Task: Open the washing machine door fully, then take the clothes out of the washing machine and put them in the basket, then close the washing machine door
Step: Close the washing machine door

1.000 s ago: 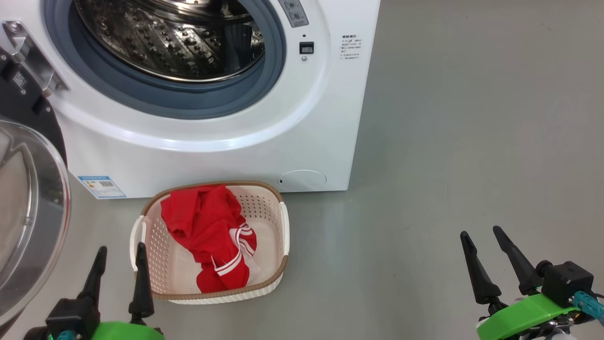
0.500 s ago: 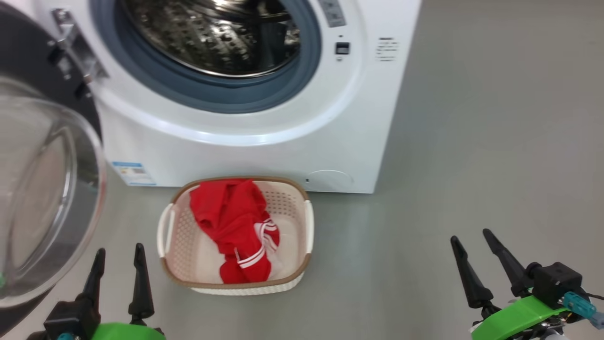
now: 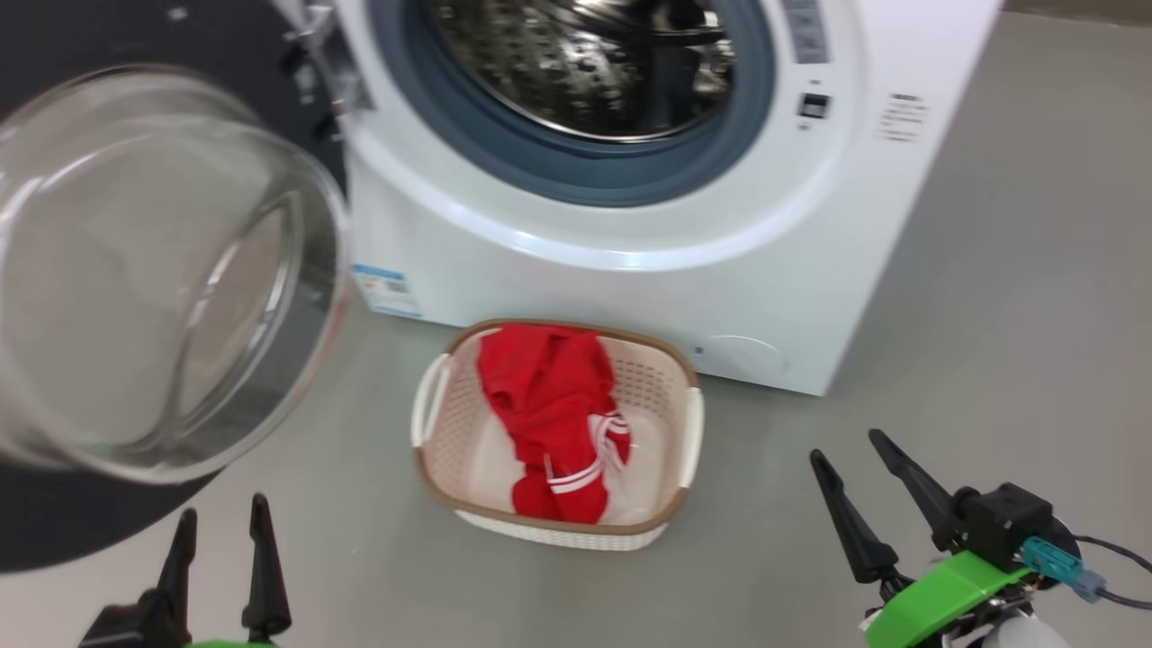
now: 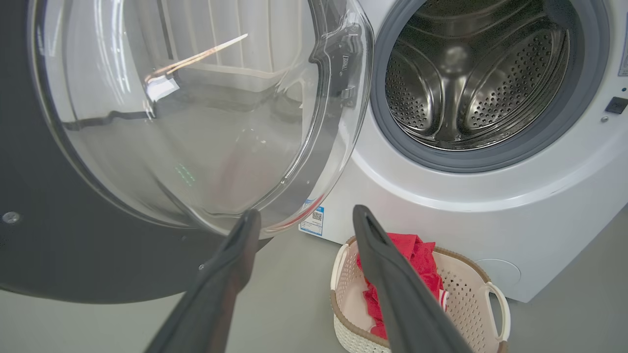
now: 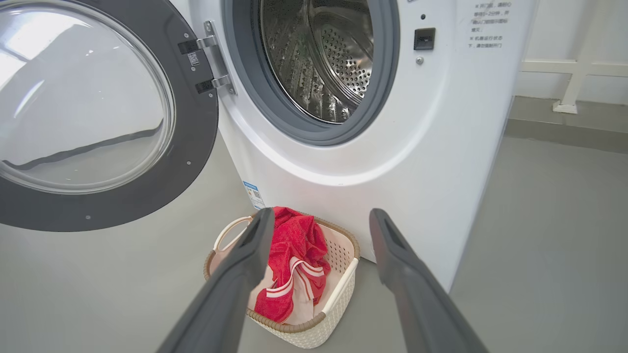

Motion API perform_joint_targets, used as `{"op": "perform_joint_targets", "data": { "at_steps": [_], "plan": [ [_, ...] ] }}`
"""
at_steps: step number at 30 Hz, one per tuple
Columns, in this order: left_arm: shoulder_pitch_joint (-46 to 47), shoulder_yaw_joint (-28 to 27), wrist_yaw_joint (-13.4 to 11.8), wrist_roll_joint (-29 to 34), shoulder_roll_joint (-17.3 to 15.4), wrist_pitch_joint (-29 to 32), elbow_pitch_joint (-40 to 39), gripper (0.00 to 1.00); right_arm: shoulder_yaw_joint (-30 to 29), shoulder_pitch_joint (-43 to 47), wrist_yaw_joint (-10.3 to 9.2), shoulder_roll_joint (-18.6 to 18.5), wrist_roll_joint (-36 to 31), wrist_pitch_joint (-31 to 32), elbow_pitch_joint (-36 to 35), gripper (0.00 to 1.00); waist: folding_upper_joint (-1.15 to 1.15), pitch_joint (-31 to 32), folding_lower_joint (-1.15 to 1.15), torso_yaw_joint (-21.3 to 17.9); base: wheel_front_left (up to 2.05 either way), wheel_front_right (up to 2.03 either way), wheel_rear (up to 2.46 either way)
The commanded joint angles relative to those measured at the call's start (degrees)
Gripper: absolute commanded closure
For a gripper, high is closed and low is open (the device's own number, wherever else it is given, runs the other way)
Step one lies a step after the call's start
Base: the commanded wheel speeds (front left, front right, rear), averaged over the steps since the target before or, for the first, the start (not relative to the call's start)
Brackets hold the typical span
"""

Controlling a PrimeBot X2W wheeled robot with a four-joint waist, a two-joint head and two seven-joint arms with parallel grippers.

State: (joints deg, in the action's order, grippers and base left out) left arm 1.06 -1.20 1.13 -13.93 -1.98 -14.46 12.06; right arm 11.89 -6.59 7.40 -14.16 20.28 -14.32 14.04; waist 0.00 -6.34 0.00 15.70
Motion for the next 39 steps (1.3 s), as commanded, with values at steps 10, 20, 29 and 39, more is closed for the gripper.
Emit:
{"op": "perform_joint_targets", "data": {
  "at_steps": [10, 20, 29, 39],
  "plan": [
    [-2.06, -0.42, -2.39, -2.27, -0.89, -0.54, -2.1, 0.0, 5.48, -3.27, 0.09, -1.27, 1.12, -0.68, 0.22, 0.0, 0.0, 1.37, 0.0, 10.12, 0.0, 0.0, 0.0],
    [-3.82, -0.02, -3.56, -3.24, -0.89, -0.54, -3.07, 0.0, 8.47, -4.07, 0.09, -0.96, 1.74, -0.68, 1.13, 0.0, 0.0, 1.96, 0.0, 13.88, 0.0, 0.0, 0.0],
    [-5.36, -0.07, -4.48, -3.93, -0.89, -0.54, -4.56, 0.0, 10.12, -4.99, 0.09, -0.92, 2.39, -0.68, 1.64, 0.0, 0.0, 2.28, 0.0, 13.91, 0.0, 0.0, 0.0],
    [-4.05, -0.62, -4.06, -6.99, -0.89, -0.54, -7.03, 1.0, 9.43, -4.28, 0.09, -0.94, 2.94, -0.68, 1.61, 0.0, 0.0, 2.6, 0.0, 13.62, 0.0, 0.0, 0.0]
  ]
}}
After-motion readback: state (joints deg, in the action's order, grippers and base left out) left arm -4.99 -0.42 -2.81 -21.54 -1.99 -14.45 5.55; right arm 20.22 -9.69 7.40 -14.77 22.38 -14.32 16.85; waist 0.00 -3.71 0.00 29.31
